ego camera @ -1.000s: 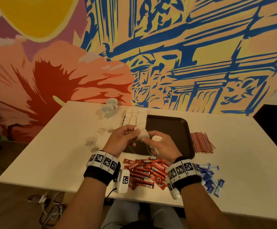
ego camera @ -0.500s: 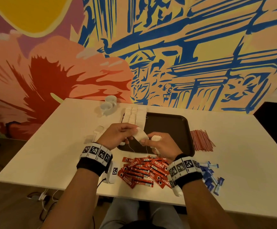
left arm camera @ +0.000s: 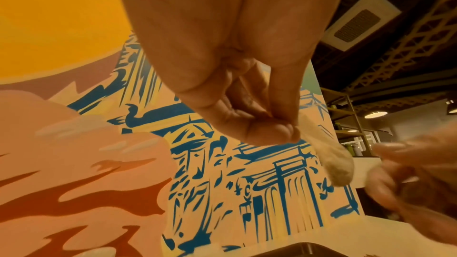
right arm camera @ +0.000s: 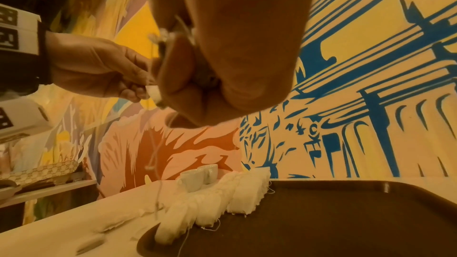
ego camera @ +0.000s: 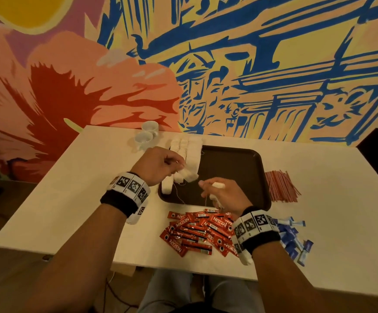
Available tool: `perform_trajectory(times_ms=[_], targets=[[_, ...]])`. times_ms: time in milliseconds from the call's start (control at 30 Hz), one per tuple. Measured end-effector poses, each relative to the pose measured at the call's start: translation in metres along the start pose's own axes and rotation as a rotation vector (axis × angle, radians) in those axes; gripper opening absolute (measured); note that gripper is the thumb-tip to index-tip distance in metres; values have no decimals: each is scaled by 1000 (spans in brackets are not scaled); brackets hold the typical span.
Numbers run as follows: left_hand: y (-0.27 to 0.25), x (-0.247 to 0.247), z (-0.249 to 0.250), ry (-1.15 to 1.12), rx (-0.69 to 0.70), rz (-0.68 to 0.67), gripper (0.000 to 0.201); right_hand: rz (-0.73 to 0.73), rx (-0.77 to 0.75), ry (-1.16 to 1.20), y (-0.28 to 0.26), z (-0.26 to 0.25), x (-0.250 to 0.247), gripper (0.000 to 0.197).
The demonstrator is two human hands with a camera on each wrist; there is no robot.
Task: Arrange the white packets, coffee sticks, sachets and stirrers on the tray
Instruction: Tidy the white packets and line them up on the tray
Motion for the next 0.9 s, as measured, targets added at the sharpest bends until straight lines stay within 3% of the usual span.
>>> perform_trajectory(times_ms=[167, 567, 900], targets=[[45, -24, 2, 202, 50, 70, 10, 70, 126, -43, 11, 21, -15, 38], [99, 47, -118, 512, -257, -283, 14, 15, 254, -42, 25, 47, -8, 41], [122, 58, -150, 597, -277, -294, 23, -12, 278, -3, 31, 54, -4, 42]])
Point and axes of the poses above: each hand's wrist, its own y-axis towards the middle knuckle, its own x-axis out of the palm, z = x × y, the point moved 10 cm from there along y, towards the middle knuckle, and after that the axes turned 15 degrees about -y, right-handed, at the moved point
